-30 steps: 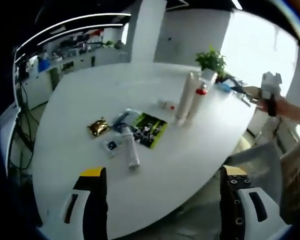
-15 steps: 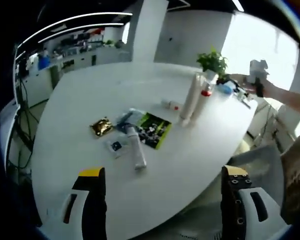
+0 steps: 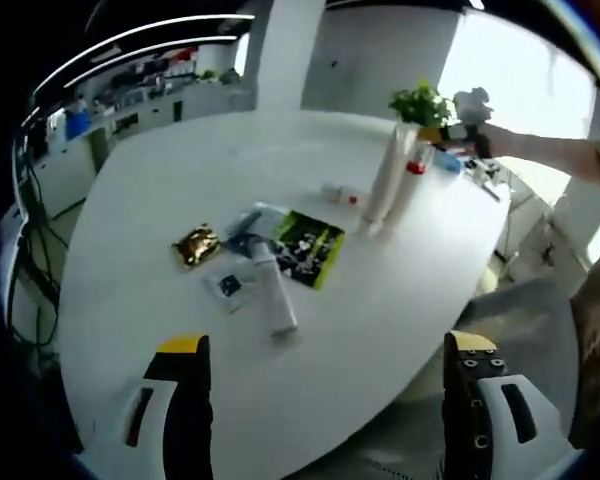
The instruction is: Arrange the skincare products in the storage area until every visible bottle or jar stands upright without overlapping.
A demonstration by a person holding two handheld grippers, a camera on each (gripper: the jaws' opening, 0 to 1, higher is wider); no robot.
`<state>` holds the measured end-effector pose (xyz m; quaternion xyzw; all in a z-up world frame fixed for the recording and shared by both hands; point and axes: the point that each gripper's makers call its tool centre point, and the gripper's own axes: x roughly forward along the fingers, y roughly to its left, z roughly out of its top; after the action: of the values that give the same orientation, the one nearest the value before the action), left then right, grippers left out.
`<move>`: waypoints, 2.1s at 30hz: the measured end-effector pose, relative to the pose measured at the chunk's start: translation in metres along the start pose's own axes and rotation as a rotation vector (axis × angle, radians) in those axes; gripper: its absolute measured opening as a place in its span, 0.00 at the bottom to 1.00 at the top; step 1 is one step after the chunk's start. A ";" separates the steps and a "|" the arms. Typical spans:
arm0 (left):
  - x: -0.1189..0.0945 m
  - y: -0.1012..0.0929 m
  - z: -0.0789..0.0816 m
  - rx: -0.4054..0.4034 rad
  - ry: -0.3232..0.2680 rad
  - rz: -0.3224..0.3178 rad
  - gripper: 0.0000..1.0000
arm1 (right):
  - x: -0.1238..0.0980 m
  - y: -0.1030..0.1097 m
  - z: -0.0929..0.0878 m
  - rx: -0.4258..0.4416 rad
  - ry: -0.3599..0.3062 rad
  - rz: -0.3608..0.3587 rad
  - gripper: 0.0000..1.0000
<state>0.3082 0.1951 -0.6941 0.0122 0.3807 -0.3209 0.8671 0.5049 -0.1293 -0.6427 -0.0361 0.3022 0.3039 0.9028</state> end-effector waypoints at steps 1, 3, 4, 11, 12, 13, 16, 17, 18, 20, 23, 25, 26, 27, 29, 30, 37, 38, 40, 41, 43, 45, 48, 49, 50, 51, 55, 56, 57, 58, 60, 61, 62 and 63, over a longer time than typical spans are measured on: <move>0.001 0.000 0.000 -0.003 0.000 0.000 0.95 | 0.009 -0.001 0.001 0.002 0.014 0.001 0.84; 0.003 0.001 0.000 -0.004 0.002 -0.002 0.95 | 0.020 0.004 -0.001 -0.009 0.040 0.035 0.82; 0.004 0.001 0.000 -0.002 0.005 -0.003 0.95 | 0.027 0.006 -0.003 -0.019 0.066 0.050 0.80; 0.008 0.006 -0.003 -0.020 0.013 -0.005 0.94 | 0.066 0.028 -0.024 -0.059 0.213 0.147 0.71; 0.009 0.007 -0.004 -0.023 0.014 -0.003 0.94 | 0.073 0.033 -0.028 -0.087 0.236 0.165 0.71; 0.009 0.007 -0.005 -0.024 0.016 -0.002 0.94 | 0.077 0.037 -0.033 -0.102 0.260 0.178 0.71; 0.010 0.009 -0.007 -0.030 0.021 -0.001 0.94 | 0.091 0.046 -0.045 -0.160 0.324 0.214 0.68; 0.010 0.010 -0.007 -0.032 0.022 0.000 0.94 | 0.095 0.048 -0.046 -0.166 0.333 0.218 0.66; 0.010 0.010 -0.007 -0.035 0.022 -0.001 0.94 | 0.100 0.050 -0.048 -0.174 0.343 0.224 0.65; 0.011 0.011 -0.008 -0.038 0.022 -0.004 0.94 | 0.107 0.053 -0.051 -0.170 0.350 0.234 0.63; 0.013 0.011 -0.008 -0.047 0.021 -0.010 0.94 | 0.116 0.056 -0.062 -0.191 0.398 0.256 0.61; 0.014 0.012 -0.007 -0.055 0.016 -0.014 0.94 | 0.120 0.057 -0.069 -0.200 0.424 0.260 0.61; 0.014 0.012 -0.007 -0.055 0.016 -0.013 0.94 | 0.122 0.057 -0.072 -0.204 0.433 0.263 0.59; 0.014 0.013 -0.007 -0.054 0.017 -0.012 0.94 | 0.122 0.057 -0.073 -0.208 0.438 0.264 0.58; 0.015 0.014 -0.007 -0.054 0.019 -0.013 0.94 | 0.124 0.057 -0.075 -0.220 0.445 0.264 0.54; 0.015 0.014 -0.007 -0.055 0.020 -0.013 0.94 | 0.125 0.057 -0.075 -0.228 0.446 0.263 0.51; 0.020 0.015 -0.005 -0.075 0.011 -0.024 0.93 | 0.127 0.060 -0.077 -0.283 0.469 0.262 0.36; 0.020 0.015 -0.005 -0.074 0.012 -0.025 0.93 | 0.127 0.060 -0.078 -0.297 0.472 0.264 0.32; 0.021 0.015 -0.004 -0.068 0.015 -0.028 0.93 | 0.128 0.058 -0.080 -0.341 0.486 0.260 0.27; 0.021 0.014 -0.004 -0.066 0.015 -0.029 0.93 | 0.128 0.055 -0.082 -0.380 0.500 0.256 0.23; 0.022 0.015 -0.003 -0.065 0.015 -0.029 0.93 | 0.129 0.057 -0.084 -0.390 0.504 0.256 0.22; 0.021 0.016 -0.002 -0.064 0.013 -0.027 0.93 | 0.129 0.057 -0.083 -0.405 0.503 0.253 0.21; 0.020 0.018 -0.002 -0.064 0.015 -0.022 0.93 | 0.130 0.054 -0.084 -0.452 0.511 0.253 0.21; 0.020 0.018 -0.002 -0.064 0.015 -0.022 0.93 | 0.130 0.054 -0.084 -0.473 0.514 0.257 0.21; 0.020 0.019 -0.002 -0.065 0.016 -0.021 0.93 | 0.130 0.053 -0.084 -0.475 0.515 0.256 0.21; 0.020 0.019 -0.002 -0.064 0.015 -0.020 0.93 | 0.131 0.052 -0.084 -0.460 0.527 0.249 0.20; 0.020 0.017 -0.002 -0.066 0.013 -0.021 0.93 | 0.131 0.050 -0.083 -0.395 0.554 0.242 0.20; 0.020 0.016 -0.002 -0.066 0.013 -0.022 0.93 | 0.130 0.051 -0.084 -0.400 0.556 0.247 0.20; 0.020 0.016 -0.002 -0.064 0.013 -0.022 0.93 | 0.130 0.051 -0.084 -0.396 0.554 0.246 0.19; 0.019 0.015 -0.002 -0.062 0.013 -0.022 0.93 | 0.130 0.050 -0.084 -0.377 0.550 0.243 0.19; 0.018 0.014 -0.001 -0.061 0.011 -0.022 0.93 | 0.130 0.050 -0.084 -0.352 0.534 0.237 0.19; 0.018 0.014 -0.001 -0.061 0.011 -0.022 0.93 | 0.129 0.051 -0.083 -0.332 0.526 0.231 0.19; 0.017 0.014 0.000 -0.061 0.010 -0.021 0.93 | 0.128 0.051 -0.084 -0.321 0.524 0.230 0.19; 0.017 0.014 0.000 -0.061 0.010 -0.022 0.93 | 0.127 0.051 -0.084 -0.314 0.524 0.230 0.19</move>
<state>0.3245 0.1969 -0.7088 -0.0166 0.3946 -0.3186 0.8617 0.5125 -0.0421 -0.7774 -0.2174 0.4758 0.4270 0.7376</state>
